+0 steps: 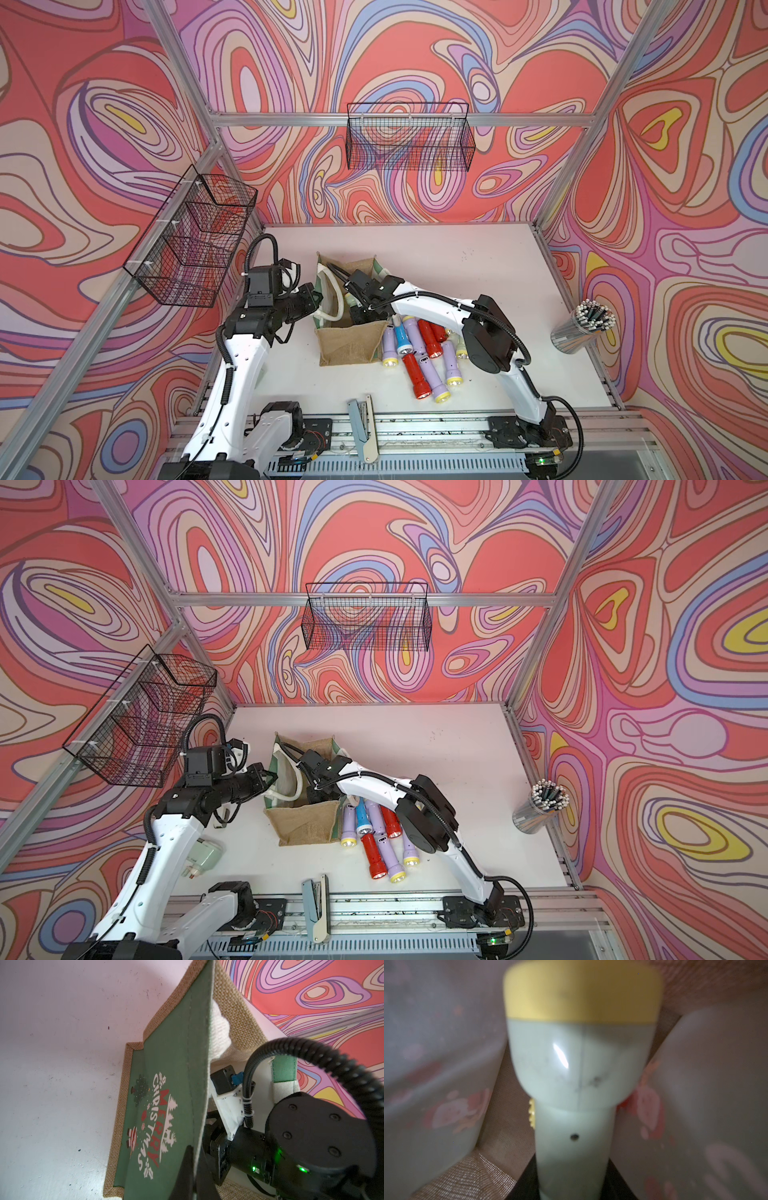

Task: Put the flashlights into the tote bags
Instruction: Place the flashlight in the canvas bag.

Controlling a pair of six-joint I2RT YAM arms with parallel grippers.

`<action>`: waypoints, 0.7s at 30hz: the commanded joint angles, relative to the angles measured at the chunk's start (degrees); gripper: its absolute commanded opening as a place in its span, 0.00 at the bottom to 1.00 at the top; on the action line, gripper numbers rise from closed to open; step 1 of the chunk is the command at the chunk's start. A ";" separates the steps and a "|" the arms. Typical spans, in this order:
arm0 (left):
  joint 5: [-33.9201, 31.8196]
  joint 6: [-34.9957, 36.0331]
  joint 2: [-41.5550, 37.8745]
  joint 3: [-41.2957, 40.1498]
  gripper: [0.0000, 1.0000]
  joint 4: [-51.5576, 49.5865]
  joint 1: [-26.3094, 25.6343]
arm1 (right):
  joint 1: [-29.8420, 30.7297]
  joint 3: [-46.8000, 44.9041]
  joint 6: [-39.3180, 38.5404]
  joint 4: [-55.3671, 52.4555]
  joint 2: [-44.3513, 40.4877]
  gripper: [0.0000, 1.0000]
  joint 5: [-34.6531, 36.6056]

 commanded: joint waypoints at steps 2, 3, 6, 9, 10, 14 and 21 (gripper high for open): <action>-0.29 -0.16 -0.81 -0.35 0.00 -0.34 0.22 | 0.23 0.95 -2.90 -3.59 2.09 0.53 1.48; -0.29 -0.16 -0.77 -0.34 0.00 -0.33 0.17 | 0.19 1.22 -3.33 -3.98 1.97 0.53 1.25; -0.05 -0.25 -0.85 -0.18 0.00 -0.45 0.18 | 0.15 2.51 -4.77 -5.40 1.61 0.56 -0.06; 0.00 -0.25 -1.11 -0.01 0.00 -0.63 0.17 | 0.17 3.43 -5.62 -6.34 0.71 0.59 -0.13; -0.04 -0.17 -1.20 0.09 0.00 -0.82 0.17 | 0.17 3.71 -5.92 -6.37 0.20 0.61 0.00; -0.41 -0.07 -1.73 0.36 0.00 -1.52 0.17 | 0.16 5.80 -7.72 -7.21 -1.21 0.63 0.61; 2.63 -1.55 -1.88 -0.21 0.00 -0.52 0.17 | 0.15 12.09 -12.48 -7.70 -2.30 0.65 -6.37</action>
